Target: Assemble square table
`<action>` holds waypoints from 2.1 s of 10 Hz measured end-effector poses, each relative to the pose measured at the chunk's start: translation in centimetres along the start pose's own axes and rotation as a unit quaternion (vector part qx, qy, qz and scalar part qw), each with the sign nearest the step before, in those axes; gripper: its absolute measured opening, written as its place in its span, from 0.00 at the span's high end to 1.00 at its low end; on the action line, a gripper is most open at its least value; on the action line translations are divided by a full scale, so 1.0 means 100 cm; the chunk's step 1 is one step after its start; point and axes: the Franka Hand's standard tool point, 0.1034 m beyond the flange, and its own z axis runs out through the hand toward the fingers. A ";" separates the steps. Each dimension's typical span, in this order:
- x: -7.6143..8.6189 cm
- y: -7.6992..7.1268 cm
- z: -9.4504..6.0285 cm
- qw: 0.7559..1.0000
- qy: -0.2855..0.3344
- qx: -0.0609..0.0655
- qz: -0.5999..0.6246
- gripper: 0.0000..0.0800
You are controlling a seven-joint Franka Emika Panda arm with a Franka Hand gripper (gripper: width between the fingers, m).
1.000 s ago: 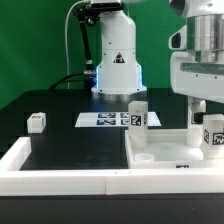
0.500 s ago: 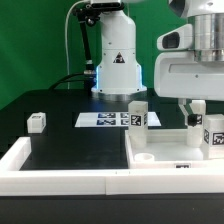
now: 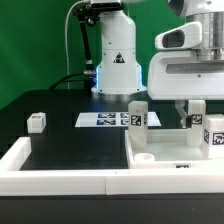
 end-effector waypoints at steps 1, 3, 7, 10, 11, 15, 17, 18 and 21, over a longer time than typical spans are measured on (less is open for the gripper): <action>0.000 0.001 0.000 0.999 0.001 -0.002 -0.040 0.19; 0.001 0.000 0.000 0.995 0.002 -0.009 -0.103 0.19; 0.002 0.004 0.000 0.987 0.002 -0.015 -0.162 0.24; 0.002 0.004 0.000 0.987 0.002 -0.015 -0.160 0.64; 0.002 0.004 0.000 0.989 0.003 -0.015 -0.148 0.64; 0.002 0.004 0.000 0.999 0.004 -0.014 -0.029 0.64; -0.001 -0.001 0.000 0.997 0.004 -0.013 0.081 0.64; -0.001 -0.003 0.000 0.994 0.005 -0.013 0.111 0.64; -0.003 -0.002 0.001 0.968 0.006 -0.010 0.252 0.64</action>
Offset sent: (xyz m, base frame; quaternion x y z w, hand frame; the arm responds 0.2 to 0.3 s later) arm 0.0066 0.0031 0.0009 -0.0009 -0.0033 -0.1855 0.9826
